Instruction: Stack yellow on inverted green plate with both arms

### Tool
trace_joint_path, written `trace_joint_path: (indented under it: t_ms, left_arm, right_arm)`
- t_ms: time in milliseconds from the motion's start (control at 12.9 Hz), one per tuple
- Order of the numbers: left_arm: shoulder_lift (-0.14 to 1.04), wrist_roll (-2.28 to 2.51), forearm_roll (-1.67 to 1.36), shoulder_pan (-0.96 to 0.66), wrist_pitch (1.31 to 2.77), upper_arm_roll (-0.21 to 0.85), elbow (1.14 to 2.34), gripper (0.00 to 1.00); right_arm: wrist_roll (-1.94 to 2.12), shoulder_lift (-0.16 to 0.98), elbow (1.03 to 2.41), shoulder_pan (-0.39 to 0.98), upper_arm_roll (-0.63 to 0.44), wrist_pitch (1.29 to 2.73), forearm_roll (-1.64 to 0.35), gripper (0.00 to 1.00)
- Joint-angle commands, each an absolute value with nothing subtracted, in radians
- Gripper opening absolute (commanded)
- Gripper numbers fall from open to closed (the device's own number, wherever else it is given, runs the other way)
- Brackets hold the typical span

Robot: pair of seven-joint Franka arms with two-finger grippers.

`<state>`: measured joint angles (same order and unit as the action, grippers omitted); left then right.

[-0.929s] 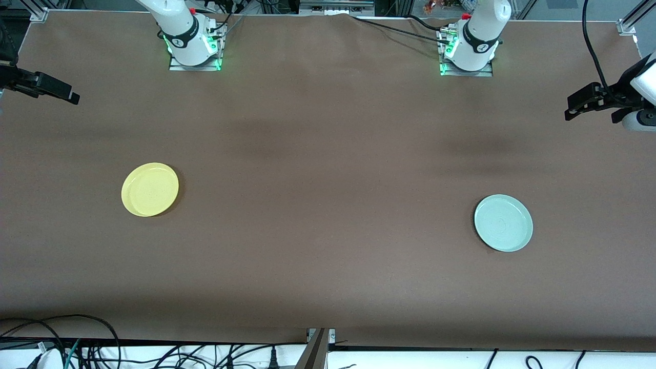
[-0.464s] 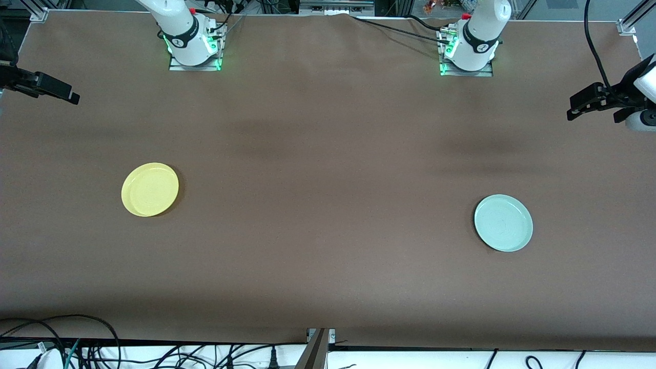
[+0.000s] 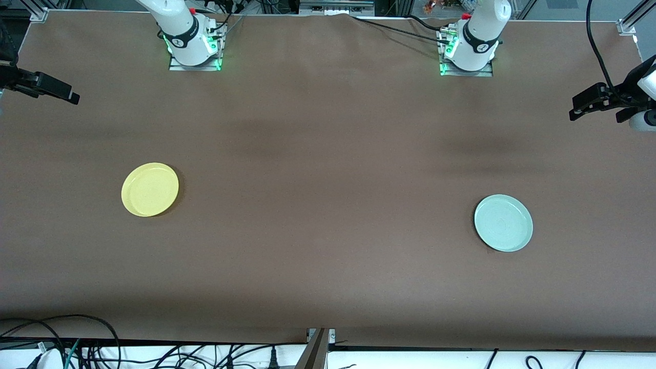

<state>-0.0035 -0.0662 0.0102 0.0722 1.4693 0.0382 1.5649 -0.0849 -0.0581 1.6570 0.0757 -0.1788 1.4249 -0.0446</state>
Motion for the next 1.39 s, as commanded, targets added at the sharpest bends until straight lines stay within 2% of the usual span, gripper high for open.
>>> trace_joint_path:
  t_ms: [0, 1316]
  left_arm:
    - [-0.003, -0.083, 0.026, 0.077, 1.456, 0.041, 1.548, 1.0]
    - [0.017, -0.074, 0.018, 0.069, 1.463, 0.054, 1.546, 1.0]
  right_arm:
    - [-0.087, -0.063, 1.646, 0.077, -0.179, 1.408, -0.04, 1.0]
    - [-0.086, -0.063, 1.646, 0.077, -0.179, 1.408, -0.04, 1.0]
